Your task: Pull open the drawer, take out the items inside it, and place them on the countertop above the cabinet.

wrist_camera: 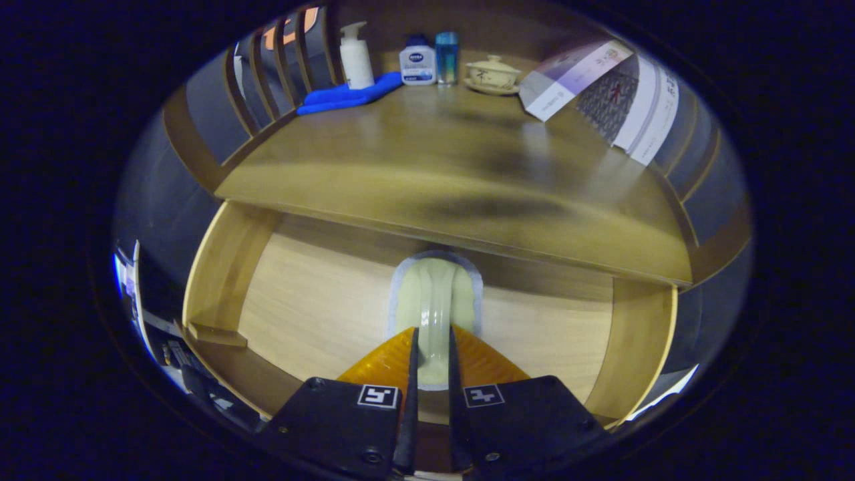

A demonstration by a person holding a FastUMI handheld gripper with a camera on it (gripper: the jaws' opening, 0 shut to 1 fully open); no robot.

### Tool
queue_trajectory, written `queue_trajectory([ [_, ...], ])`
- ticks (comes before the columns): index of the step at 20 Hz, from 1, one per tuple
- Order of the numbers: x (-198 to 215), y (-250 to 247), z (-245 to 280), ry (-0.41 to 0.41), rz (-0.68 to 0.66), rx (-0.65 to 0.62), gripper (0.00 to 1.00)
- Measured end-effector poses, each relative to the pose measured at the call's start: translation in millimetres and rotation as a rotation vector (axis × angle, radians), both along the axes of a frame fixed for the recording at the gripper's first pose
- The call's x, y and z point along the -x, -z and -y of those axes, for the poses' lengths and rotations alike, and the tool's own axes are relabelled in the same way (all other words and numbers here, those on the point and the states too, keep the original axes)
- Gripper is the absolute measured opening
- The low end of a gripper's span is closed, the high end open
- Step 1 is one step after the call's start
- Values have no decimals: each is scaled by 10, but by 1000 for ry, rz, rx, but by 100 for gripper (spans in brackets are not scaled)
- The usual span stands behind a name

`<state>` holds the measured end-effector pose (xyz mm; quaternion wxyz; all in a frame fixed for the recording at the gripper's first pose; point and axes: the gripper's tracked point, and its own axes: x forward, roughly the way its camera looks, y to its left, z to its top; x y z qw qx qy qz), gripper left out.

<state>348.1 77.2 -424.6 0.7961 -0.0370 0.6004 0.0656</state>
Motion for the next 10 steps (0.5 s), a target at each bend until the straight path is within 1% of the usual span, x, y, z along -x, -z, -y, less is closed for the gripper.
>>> queue_trajectory([
  [4, 77, -295, -6, -17, 40, -15, 22],
  [10, -37, -758, -3, -24, 125, -30, 22],
])
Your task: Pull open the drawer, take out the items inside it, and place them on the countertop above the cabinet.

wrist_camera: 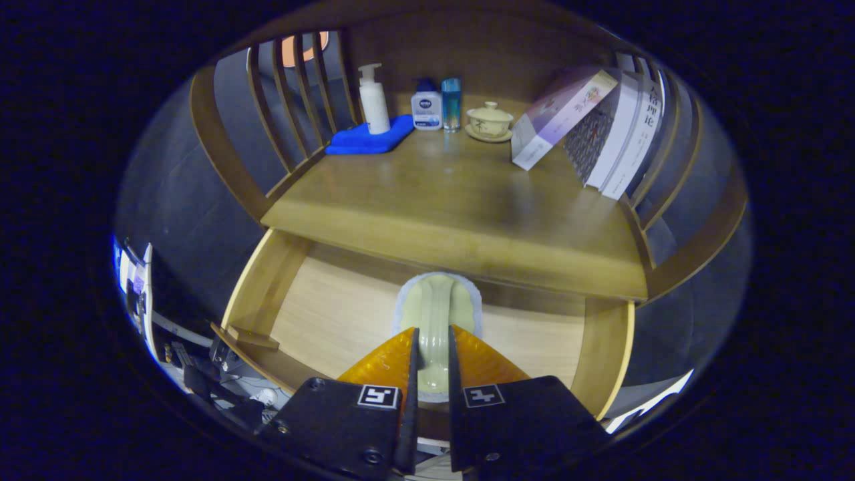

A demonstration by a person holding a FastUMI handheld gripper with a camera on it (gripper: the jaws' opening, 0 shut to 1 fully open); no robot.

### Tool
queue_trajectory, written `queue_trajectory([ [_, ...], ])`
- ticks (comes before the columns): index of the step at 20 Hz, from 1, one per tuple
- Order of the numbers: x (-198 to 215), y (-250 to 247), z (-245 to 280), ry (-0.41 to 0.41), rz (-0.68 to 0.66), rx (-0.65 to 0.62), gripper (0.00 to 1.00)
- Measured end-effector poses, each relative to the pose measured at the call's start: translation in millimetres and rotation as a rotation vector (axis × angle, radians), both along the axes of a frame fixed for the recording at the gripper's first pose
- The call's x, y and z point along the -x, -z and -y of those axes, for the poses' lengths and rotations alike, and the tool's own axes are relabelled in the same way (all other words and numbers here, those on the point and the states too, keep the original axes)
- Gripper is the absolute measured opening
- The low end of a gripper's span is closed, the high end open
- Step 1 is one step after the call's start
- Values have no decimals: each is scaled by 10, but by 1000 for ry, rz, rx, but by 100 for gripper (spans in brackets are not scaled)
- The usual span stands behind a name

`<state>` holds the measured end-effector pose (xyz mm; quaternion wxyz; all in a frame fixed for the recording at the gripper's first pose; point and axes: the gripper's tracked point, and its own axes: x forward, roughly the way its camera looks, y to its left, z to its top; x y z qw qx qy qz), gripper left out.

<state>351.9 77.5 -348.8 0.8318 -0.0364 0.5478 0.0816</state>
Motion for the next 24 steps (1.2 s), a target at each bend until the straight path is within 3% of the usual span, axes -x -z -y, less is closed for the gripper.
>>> queue_trajectory([
  [10, -333, -375, -30, 27, 123, -17, 22],
  [24, -1314, -189, -72, 99, 175, -34, 22],
])
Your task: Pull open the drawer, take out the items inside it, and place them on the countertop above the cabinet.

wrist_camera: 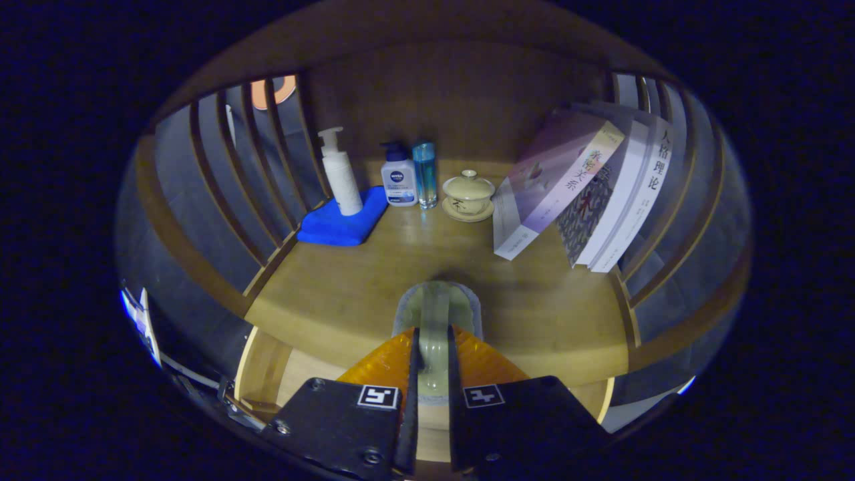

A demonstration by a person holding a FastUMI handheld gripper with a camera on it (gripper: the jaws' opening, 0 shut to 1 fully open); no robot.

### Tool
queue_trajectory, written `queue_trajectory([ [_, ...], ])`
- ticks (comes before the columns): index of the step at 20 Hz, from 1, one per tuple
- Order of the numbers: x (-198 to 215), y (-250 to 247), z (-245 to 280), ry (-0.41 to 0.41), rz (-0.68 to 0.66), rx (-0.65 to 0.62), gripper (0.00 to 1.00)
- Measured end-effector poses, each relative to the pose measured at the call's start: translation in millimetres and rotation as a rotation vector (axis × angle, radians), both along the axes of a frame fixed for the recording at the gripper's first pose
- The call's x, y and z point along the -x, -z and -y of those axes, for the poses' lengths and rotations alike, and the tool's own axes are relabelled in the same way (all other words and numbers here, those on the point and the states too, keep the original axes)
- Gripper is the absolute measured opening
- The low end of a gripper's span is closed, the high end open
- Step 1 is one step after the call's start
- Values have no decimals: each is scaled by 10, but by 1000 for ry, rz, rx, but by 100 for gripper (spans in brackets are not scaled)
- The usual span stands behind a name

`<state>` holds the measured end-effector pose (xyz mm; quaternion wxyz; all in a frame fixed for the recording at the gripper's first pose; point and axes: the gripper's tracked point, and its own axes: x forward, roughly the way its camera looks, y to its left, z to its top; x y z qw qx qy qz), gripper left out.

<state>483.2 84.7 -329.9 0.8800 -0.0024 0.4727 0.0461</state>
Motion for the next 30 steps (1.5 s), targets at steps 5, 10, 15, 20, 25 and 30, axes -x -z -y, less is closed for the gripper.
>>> queue_trajectory([
  [5, -281, 141, 8, 10, 3, 40, 22],
  [10, -429, 292, 46, 50, -6, 51, 22],
  [15, -488, 184, 129, 69, 50, 77, 36],
  [20, -232, -239, -29, 50, 154, 24, 60],
  [25, 262, -628, -271, -30, 267, 8, 80],
  [30, 822, -928, -453, -91, 386, -30, 100],
])
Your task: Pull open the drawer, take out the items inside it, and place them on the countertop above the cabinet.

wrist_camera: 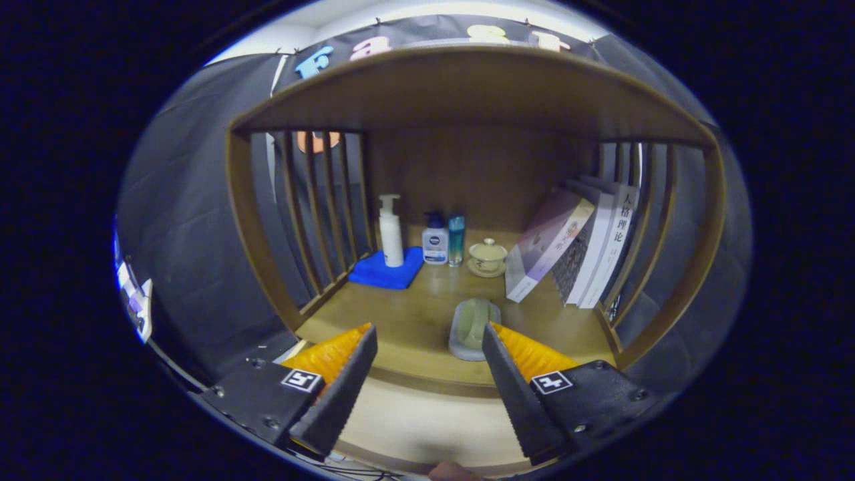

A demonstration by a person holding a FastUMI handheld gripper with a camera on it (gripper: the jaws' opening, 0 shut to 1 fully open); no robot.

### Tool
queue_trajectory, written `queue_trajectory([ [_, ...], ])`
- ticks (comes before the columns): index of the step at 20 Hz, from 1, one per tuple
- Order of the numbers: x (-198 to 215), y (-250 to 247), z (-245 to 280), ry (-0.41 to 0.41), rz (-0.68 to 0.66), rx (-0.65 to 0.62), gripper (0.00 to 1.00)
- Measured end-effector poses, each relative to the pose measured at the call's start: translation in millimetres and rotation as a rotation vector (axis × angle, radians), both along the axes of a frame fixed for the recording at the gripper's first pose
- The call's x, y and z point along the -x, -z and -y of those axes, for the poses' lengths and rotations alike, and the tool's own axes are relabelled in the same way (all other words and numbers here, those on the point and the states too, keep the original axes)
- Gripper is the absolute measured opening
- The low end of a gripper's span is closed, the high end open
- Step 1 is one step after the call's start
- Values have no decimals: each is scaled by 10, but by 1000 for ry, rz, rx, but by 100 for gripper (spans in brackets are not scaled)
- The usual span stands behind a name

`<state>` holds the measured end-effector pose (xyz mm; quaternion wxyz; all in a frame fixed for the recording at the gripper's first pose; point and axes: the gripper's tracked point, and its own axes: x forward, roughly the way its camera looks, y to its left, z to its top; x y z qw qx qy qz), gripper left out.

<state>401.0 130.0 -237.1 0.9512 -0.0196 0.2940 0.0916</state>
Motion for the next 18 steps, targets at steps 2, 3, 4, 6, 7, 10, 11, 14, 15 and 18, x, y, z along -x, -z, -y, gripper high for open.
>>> queue_trajectory([
  [2, 176, -127, -25, -3, 63, -18, 99],
  [3, 280, -193, -47, -6, 95, -31, 100],
  [4, 392, -222, -67, -12, 123, -42, 99],
  [6, 604, -220, -105, -25, 171, -56, 99],
  [7, 708, -183, -102, -25, 185, -58, 99],
  [10, 961, -23, -61, -12, 217, -75, 99],
  [11, 1022, 18, -21, -5, 232, -74, 99],
  [14, 1217, 143, 33, -6, 286, -52, 99],
  [15, 1297, 183, 28, -14, 302, -46, 99],
  [18, 1551, 347, -23, -28, 326, -43, 100],
])
